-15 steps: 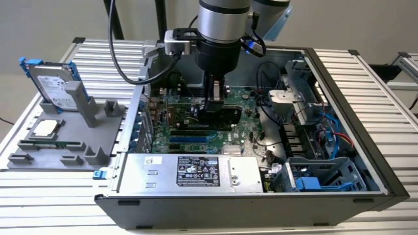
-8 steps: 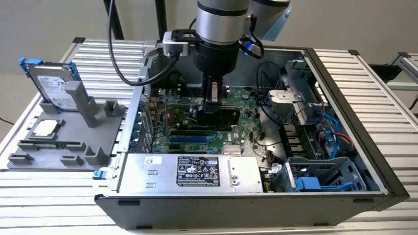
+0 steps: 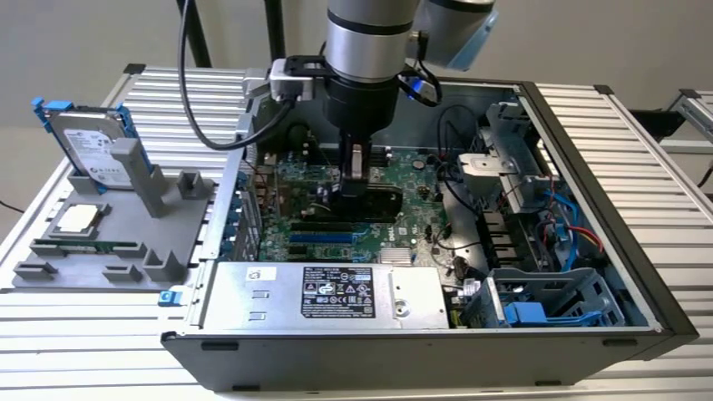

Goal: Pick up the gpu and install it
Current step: 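Insert the gpu into the slot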

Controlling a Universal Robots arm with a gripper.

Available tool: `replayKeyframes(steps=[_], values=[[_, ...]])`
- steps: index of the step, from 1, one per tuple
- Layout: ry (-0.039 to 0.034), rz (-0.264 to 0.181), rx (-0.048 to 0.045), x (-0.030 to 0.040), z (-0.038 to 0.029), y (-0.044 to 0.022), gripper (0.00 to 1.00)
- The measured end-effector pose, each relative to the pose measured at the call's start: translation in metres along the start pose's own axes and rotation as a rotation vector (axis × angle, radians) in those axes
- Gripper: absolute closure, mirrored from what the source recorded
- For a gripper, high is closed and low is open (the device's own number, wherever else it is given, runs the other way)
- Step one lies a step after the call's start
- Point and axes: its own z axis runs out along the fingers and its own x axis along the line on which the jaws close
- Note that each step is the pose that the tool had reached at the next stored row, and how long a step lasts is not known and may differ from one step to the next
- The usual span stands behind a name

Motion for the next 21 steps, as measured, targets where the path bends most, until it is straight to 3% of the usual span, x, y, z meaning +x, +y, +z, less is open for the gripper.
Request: replayKeyframes(steps=[8, 21], values=[[-0.0010, 0.009, -0.0008, 0.0013, 0.0055, 0.0048, 1.00], [-0.0013, 0.010, -0.0006, 0.0071, 0.0092, 0.0085, 1.00]])
